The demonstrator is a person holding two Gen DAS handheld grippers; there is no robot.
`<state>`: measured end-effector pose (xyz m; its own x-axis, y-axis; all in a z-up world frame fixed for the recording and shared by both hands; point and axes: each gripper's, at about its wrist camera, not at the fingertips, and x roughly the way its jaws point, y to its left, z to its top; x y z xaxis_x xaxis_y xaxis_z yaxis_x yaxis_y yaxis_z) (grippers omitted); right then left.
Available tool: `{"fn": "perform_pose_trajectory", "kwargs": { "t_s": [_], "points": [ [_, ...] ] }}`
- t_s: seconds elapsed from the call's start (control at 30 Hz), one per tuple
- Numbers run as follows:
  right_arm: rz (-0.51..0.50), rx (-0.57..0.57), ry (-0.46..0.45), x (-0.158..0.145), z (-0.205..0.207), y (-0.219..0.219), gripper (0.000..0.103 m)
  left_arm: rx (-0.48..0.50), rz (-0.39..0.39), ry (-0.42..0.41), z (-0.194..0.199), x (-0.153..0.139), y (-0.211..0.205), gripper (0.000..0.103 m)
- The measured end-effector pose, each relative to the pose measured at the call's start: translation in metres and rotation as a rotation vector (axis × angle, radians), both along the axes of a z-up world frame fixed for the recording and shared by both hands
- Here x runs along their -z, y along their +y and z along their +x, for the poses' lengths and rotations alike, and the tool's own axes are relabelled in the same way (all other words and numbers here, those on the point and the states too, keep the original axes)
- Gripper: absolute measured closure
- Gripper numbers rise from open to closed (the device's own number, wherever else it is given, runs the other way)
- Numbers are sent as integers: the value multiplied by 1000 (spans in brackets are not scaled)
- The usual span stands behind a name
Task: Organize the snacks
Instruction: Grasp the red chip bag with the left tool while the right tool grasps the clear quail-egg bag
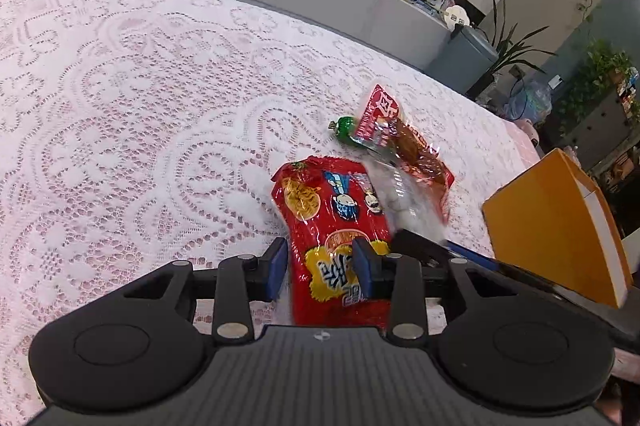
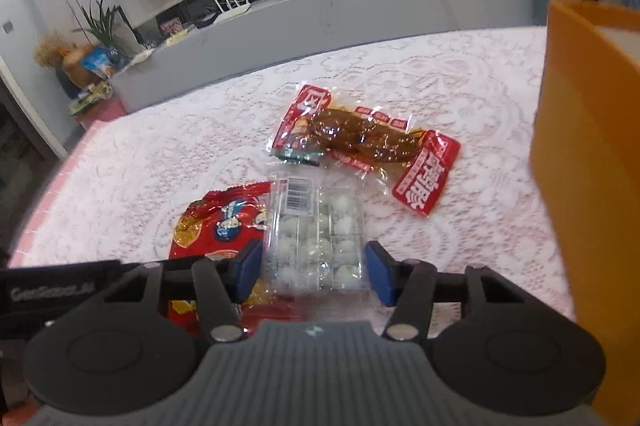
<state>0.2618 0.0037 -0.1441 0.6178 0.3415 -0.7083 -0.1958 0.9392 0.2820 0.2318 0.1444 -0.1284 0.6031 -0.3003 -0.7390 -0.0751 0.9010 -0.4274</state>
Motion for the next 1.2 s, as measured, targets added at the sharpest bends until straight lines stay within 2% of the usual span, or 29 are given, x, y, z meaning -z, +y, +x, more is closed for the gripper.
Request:
{"fn": "perform_pose_trajectory", "kwargs": {
  "t_s": [0.07, 0.13, 0.23, 0.3, 0.37, 0.5, 0.7, 0.73, 0.83, 0.97, 1.03, 1.1, 1.2],
  "points": [
    [-3, 13, -3, -3, -6, -5, 50, 4, -6, 1, 2, 1, -1, 56],
    [-24, 17, 0, -4, -9, -8, 50, 11, -6, 2, 5, 3, -4, 49],
    [-23, 0, 12, 2, -11, -11, 50, 22, -17, 8, 8, 5, -7, 46],
    [-20, -21, 4, 4, -13, -10, 50, 33, 3, 6, 10, 5, -11, 45],
    [-11, -28, -1, 6, -14, -10, 50, 43, 17, 16, 12, 3, -14, 45],
    [-7, -35, -1, 6, -13, -12, 50, 31, 41, 0, 8, -8, -16, 60],
    [-16, -44, -6, 7, -14, -12, 50, -3, -114, -92, -4, -29, -6, 65],
    [-16, -44, -5, 7, -14, -12, 50, -19, -123, -85, -3, -28, -6, 65],
    [-18, -42, -2, 7, -13, -12, 50, -69, -88, -16, 4, -15, -7, 66],
    [-12, -43, 0, 7, -13, -13, 50, -144, -155, 61, 7, 5, 2, 66],
    [-10, -44, 1, 7, -13, -13, 50, -159, -166, 91, 8, 11, 3, 62],
    [-15, -48, -1, 7, -12, -12, 50, -149, -132, 78, 8, 9, 0, 60],
    [-17, -53, -1, 7, -12, -12, 50, -127, -56, 50, 9, 6, -9, 49]
  ]
}}
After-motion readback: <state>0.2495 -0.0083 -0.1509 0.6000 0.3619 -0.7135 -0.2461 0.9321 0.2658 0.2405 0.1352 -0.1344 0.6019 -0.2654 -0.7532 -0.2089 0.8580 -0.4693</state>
